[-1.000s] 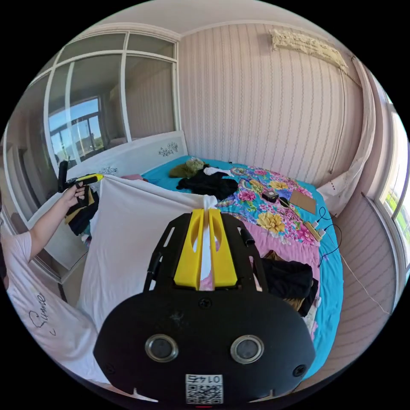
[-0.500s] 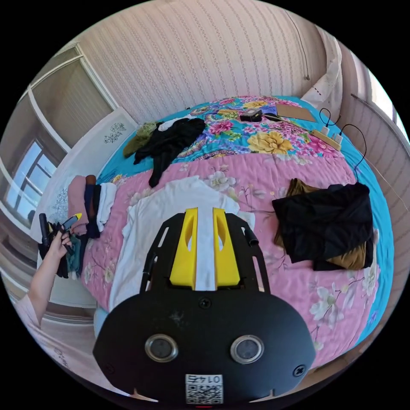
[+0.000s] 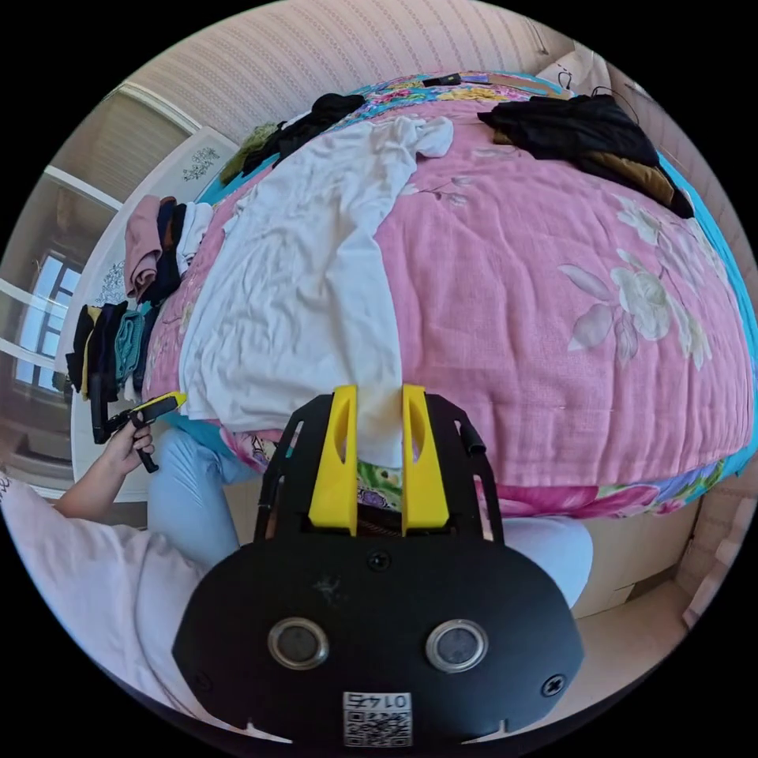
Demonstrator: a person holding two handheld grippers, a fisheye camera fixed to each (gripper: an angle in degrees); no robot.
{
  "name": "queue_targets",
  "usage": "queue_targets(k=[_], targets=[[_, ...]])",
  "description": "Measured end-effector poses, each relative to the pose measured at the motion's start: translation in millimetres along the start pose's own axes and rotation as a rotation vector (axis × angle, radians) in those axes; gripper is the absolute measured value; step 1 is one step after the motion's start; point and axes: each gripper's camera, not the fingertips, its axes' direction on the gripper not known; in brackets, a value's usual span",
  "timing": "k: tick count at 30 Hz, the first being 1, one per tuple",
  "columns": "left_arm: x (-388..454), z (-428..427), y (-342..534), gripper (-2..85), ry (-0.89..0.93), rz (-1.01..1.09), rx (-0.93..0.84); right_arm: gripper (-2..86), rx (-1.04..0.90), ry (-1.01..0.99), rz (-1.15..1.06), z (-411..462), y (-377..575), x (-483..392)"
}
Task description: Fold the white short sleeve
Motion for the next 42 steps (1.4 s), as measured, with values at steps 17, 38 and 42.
queue_targets(k=[17,38,42], targets=[[-73,-25,58,-0.9,0.100,-0.014,0.025,1.1,-0.019,-0.187,0.101,-8,7,36],[-83,36,60,-0.9,-0.021,0.027,-0.136,-0.2,-0.144,-0.076,0.126,29,-9,38],[-79,27,77,-1.0,-0.042,0.093,-0.148,-0.3,-0.160,-0.075,0.100,25,-2,41]])
